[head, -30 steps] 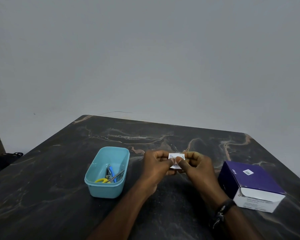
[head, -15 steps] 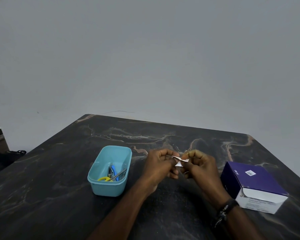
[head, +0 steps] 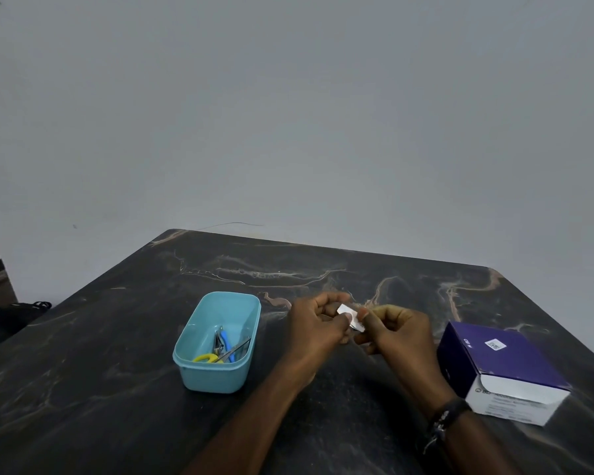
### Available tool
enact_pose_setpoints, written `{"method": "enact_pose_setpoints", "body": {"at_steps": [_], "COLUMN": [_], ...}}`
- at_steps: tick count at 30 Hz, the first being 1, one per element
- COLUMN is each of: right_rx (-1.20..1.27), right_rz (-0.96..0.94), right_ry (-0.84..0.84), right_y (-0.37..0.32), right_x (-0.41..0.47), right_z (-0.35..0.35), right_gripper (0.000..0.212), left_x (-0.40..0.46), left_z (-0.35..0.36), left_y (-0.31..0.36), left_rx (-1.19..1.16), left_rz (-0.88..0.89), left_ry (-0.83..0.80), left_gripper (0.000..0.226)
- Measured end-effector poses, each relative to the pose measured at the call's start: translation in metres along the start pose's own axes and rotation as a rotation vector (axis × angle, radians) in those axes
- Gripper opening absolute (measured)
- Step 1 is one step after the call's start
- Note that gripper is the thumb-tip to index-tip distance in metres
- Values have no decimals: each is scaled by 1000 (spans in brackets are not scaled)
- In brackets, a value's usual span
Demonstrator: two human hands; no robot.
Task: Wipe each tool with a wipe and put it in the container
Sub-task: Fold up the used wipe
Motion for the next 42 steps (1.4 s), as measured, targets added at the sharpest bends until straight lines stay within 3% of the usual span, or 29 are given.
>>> {"method": "enact_pose_setpoints", "body": {"at_steps": [3, 5, 8, 15, 19, 22, 33, 42], "right_rx": [-14, -17, -24, 97, 42, -14, 16, 60], "right_rz": [33, 52, 53, 85, 121, 88, 84, -37], "right_ry": [-22, -51, -122, -89, -135, -110, -125, -81], "right_y": [3, 5, 3, 2, 6, 9, 11, 2], "right_x": [-1, -1, -3, -3, -2, 1, 3, 1], "right_z": [3, 4, 7, 6, 8, 5, 4, 1], "right_gripper": [4, 16, 18, 15, 15, 2, 12, 13], "left_x": [3, 4, 3, -2, 1, 1, 0, -3], "left_z": [-5, -7, -8, -4, -6, -6, -2, 2], "left_y": [1, 1, 2, -1, -2, -1, -5, -8], "left_rx": [6, 7, -2, -55, -20, 10, -13, -135], "left_rz": [34, 33, 19, -37, -19, -7, -52, -166], "left_ry": [57, 68, 59, 5, 2, -1, -75, -121], "left_gripper": [30, 34, 38, 15, 15, 16, 27, 10]}}
Point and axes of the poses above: each hand's wrist, its own x-axis towards the middle knuckle, its own z-axis out of the palm, y = z × x, the point moved 6 cm from there along x, towards the middle knuckle, and after that the axes turned 5 degrees about x, right-handed, at the moved point
